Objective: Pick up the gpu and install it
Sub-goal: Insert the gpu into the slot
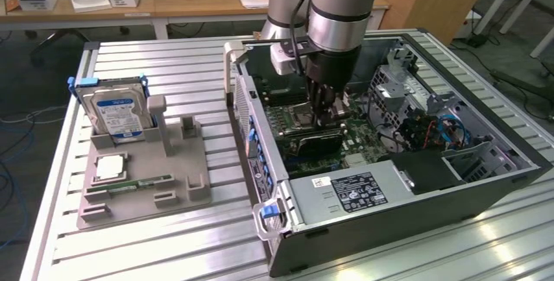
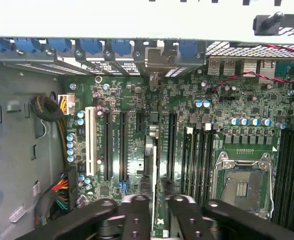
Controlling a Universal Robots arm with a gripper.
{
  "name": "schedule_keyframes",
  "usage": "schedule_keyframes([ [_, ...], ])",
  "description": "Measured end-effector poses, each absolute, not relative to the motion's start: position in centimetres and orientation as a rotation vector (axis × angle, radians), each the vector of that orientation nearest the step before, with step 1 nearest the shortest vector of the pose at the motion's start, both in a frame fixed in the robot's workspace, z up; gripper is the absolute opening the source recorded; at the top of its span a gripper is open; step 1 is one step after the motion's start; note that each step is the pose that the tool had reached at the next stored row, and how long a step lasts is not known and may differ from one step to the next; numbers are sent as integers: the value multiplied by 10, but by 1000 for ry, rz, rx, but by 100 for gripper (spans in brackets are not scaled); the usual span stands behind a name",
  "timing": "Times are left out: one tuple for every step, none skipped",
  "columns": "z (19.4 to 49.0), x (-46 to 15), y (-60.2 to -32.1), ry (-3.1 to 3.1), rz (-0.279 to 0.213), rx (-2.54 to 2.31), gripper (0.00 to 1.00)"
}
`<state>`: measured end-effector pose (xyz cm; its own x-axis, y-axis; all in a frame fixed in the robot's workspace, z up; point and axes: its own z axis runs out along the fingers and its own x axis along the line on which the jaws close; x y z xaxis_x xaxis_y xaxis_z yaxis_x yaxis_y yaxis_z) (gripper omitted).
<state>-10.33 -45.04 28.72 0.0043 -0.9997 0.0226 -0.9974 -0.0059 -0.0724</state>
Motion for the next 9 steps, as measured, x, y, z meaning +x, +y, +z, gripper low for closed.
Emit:
schedule_keyframes([
  [287,-103,-450,2190,-104,-2201,15],
  [287,-103,-450,2189,-104,-2201,15],
  [287,-103,-450,2190,-104,-2201,10],
  [287,-103,-450,2190,-104,-2201,10],
  [287,-103,-450,2190,-104,-2201,10],
  [287,-103,-450,2190,-104,-2201,10],
  [287,-103,-450,2190,-104,-2201,10],
  [287,-103,-450,2190,-104,-2201,10],
  [287,-103,-450,2189,-104,-2201,10],
])
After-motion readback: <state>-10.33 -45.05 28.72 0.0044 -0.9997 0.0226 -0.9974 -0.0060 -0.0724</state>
